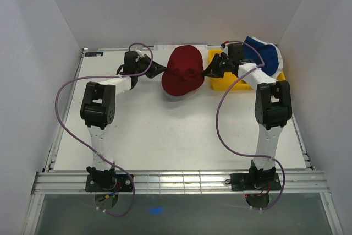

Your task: Stack the hats

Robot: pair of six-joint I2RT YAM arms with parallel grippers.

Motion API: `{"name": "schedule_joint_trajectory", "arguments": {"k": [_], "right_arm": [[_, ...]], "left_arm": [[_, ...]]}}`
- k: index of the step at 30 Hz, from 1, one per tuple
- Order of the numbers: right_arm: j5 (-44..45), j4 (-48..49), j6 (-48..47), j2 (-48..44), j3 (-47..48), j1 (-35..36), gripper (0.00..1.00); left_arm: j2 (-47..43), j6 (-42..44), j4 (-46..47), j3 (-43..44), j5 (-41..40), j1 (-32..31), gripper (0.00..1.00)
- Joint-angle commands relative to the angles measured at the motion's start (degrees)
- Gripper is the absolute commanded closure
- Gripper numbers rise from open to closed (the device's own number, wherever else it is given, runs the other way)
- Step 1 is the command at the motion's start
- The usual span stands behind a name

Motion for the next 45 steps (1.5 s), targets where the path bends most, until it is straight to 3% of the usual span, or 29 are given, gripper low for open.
{"name": "schedule_joint_trajectory", "arguments": {"k": [1, 9, 13, 17, 26, 32, 33, 37, 45], "right_arm": [[0.3, -0.8, -1.3, 1.4, 2.7, 0.2, 0.86], [1.5, -1.5, -2.6, 2.3, 2.7, 0.2, 0.86], [2.0, -3.3, -3.6, 3.5, 5.0, 0.2, 0.82], [2.0, -3.8, -3.7, 3.2, 6.3, 0.2, 0.71], [2.2, -5.9, -4.3, 1.8, 9.7, -0.2, 0.62], [2.7, -8.3, -4.5, 1.0, 12.8, -0.9, 0.58], [3.1, -9.1, -4.6, 0.9, 13.0, -1.1, 0.58], [3.6, -10.2, -4.7, 0.1, 14.0, -1.4, 0.57], [5.8, -16.4, -5.9, 0.0, 19.6, -4.7, 0.55]], "left_arm": [[-2.0, 1.8, -2.1, -1.8, -2.3, -0.2, 1.00], [-2.5, 3.5, -5.0, -3.6, -4.4, -0.2, 1.00], [-2.8, 4.2, -5.9, -4.6, -5.1, -0.2, 1.00], [-3.1, 5.0, -7.2, -4.8, -5.5, 0.4, 1.00], [-4.6, 7.9, -11.8, -1.3, -4.6, 2.6, 0.99], [-5.6, 10.0, -15.1, 2.1, -4.4, 3.4, 0.73], [-5.6, 10.2, -15.2, 2.9, -3.7, 3.6, 0.65], [-6.1, 10.3, -15.0, 4.2, -2.2, 3.9, 0.52], [-8.6, 10.6, -15.6, 7.0, 0.5, 5.0, 0.44]]}}
